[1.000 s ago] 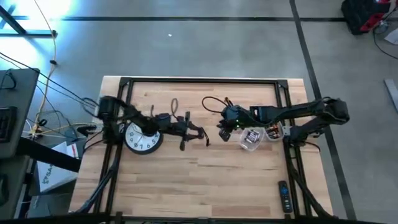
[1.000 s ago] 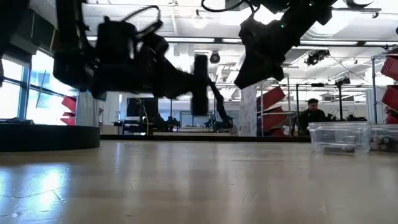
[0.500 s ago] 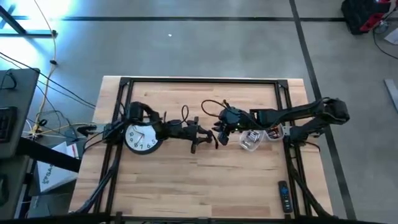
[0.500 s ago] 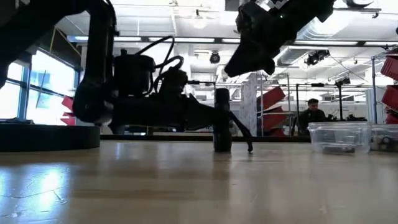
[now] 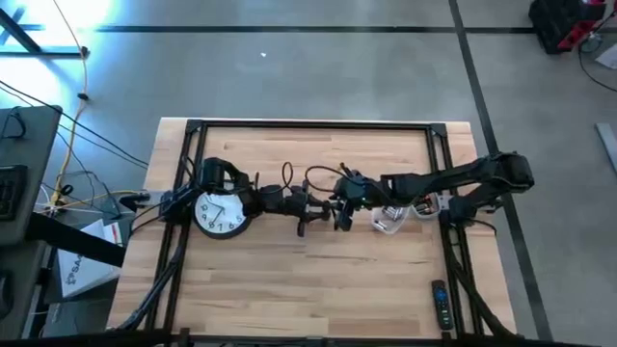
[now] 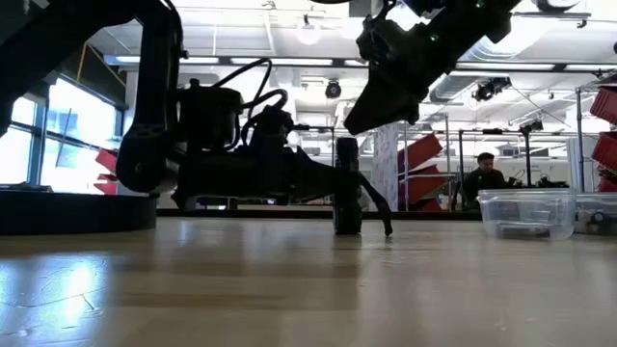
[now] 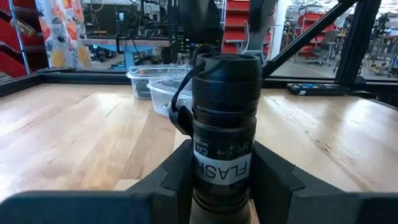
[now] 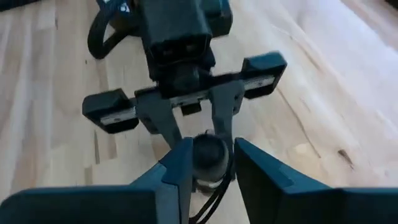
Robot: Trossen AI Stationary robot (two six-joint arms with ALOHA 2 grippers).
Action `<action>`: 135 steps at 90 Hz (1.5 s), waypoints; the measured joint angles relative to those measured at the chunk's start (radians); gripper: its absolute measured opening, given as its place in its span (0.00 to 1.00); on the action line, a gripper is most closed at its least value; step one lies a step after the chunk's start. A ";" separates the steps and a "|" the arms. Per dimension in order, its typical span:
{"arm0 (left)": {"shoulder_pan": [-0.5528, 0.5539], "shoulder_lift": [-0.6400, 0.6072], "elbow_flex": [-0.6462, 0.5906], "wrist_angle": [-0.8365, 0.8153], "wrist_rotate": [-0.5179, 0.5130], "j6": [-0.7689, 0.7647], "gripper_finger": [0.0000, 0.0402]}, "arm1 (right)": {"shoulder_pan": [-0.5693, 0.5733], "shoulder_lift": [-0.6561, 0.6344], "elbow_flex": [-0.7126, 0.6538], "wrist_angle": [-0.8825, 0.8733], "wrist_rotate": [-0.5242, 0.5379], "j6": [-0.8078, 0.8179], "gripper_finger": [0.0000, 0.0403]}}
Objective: Insert battery
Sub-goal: Open the black flashlight lid
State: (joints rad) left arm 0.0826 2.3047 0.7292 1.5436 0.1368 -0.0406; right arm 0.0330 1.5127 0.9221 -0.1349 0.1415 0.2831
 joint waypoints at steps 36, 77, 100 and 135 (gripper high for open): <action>-0.006 -0.060 0.000 -0.131 -0.074 0.033 0.24 | -0.002 0.008 0.019 -0.027 0.007 -0.015 0.40; -0.008 -0.066 -0.001 -0.136 -0.083 0.049 0.24 | -0.002 0.088 0.019 -0.004 0.059 -0.070 0.35; -0.008 -0.066 -0.001 -0.141 -0.092 0.048 0.24 | -0.002 0.098 0.019 0.005 0.078 -0.038 0.35; -0.006 -0.066 -0.001 -0.146 -0.051 0.061 0.24 | -0.005 0.104 0.019 0.003 0.046 -0.103 0.18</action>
State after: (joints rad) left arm 0.0765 2.2387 0.7284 1.3975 0.0856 0.0201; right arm 0.0279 1.6165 0.9413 -0.1323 0.1877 0.1804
